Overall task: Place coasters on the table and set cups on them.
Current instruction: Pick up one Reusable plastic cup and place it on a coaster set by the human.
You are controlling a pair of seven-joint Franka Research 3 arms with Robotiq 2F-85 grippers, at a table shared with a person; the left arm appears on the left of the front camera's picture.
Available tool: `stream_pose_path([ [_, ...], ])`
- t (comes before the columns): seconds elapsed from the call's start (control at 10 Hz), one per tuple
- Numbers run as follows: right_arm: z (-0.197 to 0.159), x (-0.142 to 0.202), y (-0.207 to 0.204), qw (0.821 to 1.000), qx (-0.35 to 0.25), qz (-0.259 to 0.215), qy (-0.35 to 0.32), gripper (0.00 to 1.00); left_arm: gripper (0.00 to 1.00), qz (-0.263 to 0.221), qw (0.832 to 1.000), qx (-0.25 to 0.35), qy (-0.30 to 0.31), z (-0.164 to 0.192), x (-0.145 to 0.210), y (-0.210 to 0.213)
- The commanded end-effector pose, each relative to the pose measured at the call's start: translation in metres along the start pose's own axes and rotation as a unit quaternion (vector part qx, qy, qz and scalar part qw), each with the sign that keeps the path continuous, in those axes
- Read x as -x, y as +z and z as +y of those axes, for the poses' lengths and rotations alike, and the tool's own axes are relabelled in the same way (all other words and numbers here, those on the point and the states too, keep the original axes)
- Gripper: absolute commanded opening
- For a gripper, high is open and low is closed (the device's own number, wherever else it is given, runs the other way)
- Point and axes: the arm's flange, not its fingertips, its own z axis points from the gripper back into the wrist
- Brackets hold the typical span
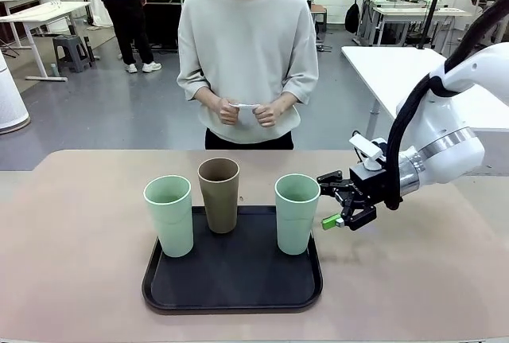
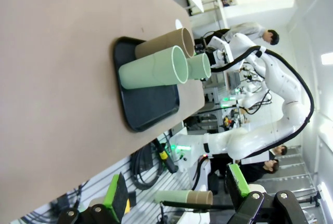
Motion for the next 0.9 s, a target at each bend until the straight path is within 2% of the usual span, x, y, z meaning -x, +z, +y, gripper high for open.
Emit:
stream_pose_path([
  [0.0,-0.014,0.000,-0.009,1.000,0.010,-0.006,-0.011,1.00,1.00,-0.005,1.000,0.001,-0.003,0.000,0.000,0.002],
  [0.8,-0.023,0.002,-0.032,1.000,-0.005,0.006,-0.005,1.00,1.00,-0.005,1.000,0.001,-0.003,0.000,0.000,0.002],
])
